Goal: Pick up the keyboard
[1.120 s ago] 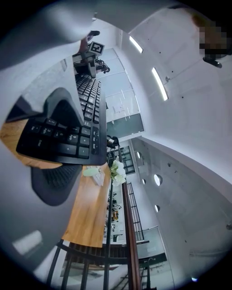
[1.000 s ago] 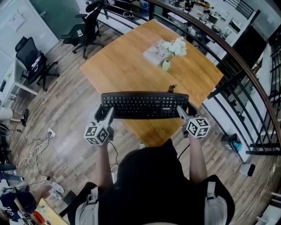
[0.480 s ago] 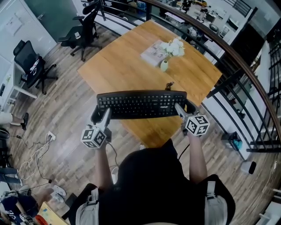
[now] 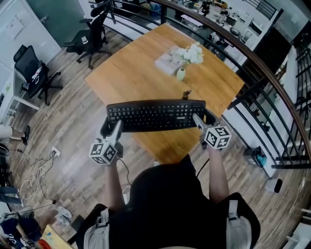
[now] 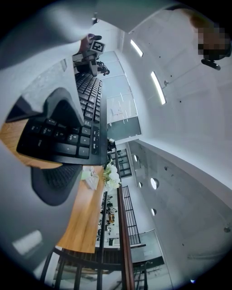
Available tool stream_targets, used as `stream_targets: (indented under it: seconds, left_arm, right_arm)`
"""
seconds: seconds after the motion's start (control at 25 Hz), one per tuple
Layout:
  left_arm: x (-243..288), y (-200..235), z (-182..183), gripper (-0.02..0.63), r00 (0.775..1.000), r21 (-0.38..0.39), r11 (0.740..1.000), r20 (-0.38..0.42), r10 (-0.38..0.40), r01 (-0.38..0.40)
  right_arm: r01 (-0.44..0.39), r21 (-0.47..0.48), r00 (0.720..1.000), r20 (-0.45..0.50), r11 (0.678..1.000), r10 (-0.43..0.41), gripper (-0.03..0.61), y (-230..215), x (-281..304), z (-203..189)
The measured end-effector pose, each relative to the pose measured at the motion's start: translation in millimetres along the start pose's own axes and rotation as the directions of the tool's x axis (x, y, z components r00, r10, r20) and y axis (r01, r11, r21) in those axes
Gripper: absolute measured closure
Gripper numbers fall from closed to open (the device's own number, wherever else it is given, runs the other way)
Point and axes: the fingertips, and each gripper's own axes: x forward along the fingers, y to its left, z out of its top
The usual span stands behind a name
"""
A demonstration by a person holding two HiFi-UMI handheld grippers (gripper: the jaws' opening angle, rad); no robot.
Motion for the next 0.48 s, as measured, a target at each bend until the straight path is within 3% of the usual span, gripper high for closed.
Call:
stream_targets:
  seconds: [0.48]
  left_arm:
    - [0.4,4.9,-0.2,0.316,1.0,-0.012,1.0,-0.001,0.006,-0.006]
  right_arm:
    - [0.004,0.004,1.0,-0.007,1.0,-0.004,0.313,1.7,0.4,-4.0]
